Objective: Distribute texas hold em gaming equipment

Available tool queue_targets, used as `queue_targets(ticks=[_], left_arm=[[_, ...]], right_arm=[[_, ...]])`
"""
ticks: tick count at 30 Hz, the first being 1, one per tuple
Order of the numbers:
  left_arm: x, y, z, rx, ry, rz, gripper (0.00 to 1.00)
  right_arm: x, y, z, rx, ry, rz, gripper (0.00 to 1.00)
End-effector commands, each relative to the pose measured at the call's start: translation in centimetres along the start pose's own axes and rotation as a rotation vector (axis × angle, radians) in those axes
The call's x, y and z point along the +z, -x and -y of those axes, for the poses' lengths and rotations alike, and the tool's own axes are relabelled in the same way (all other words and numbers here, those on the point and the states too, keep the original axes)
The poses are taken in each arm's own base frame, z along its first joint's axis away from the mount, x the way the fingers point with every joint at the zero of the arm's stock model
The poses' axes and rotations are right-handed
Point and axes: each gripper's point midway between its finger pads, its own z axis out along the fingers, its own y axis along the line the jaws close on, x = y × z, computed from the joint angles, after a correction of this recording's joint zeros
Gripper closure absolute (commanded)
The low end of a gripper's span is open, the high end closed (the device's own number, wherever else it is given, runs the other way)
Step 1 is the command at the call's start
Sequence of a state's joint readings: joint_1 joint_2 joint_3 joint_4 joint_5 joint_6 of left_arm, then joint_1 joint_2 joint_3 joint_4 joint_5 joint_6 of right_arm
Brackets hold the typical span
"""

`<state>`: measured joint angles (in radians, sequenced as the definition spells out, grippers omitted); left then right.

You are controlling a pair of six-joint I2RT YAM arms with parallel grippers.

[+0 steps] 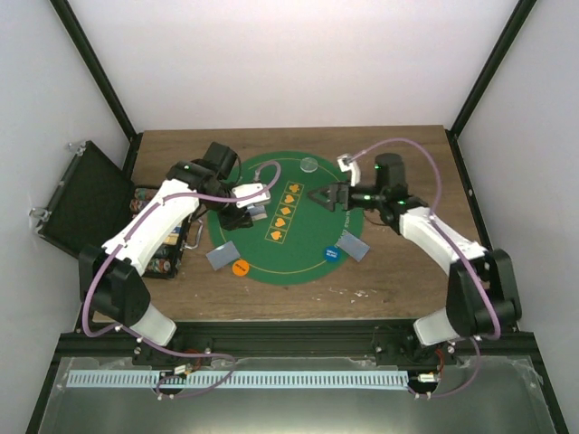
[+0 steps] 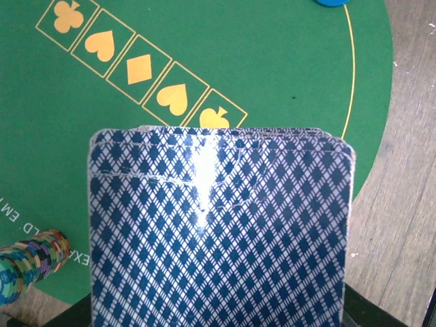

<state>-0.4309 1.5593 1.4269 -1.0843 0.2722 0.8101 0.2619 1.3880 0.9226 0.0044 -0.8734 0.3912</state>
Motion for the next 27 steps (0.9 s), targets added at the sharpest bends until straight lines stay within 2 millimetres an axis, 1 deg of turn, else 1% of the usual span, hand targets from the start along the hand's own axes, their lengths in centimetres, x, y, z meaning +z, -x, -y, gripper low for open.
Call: queue_targets(ticks=[1, 3, 6, 10, 16, 21, 27], left_arm=[[-0.8, 0.9, 1.1, 0.020, -0.046, 0.035, 0.50], [-0.8, 0.9, 1.2, 0.018, -0.051, 0.036, 0.50], [-0.9, 0.9, 1.2, 0.015, -0.051, 0.035, 0.50], [-0.9, 1.1, 1.2, 0.014, -0.055, 0.043, 0.50], [-0.9, 1.5, 1.1, 0.010, -0.061, 0.053, 0.51], [-0.8, 1.7, 0.7, 0.007, -0.053, 0.056, 0.51], [-0.6, 1.8, 0.3, 0.004, -0.037, 0.054, 0.51]], right_arm=[[4.2, -0.2, -5.2, -0.070, 0.305, -0.120, 0.00], [6.3, -0.4, -5.8, -0.073, 0.350, -0.167, 0.00], [9.0, -0.9, -6.6, -0.078, 0.421, -0.221, 0.00], [11.5, -1.3, -6.4, -0.053, 0.468, -0.261, 0.02], [13.7, -1.7, -6.8, -0.060, 0.520, -0.301, 0.05], [14.9, -2.6, -6.6, -0.049, 0.537, -0.332, 0.06], [16.3, -3.4, -6.6, -0.067, 0.517, -0.354, 0.06]])
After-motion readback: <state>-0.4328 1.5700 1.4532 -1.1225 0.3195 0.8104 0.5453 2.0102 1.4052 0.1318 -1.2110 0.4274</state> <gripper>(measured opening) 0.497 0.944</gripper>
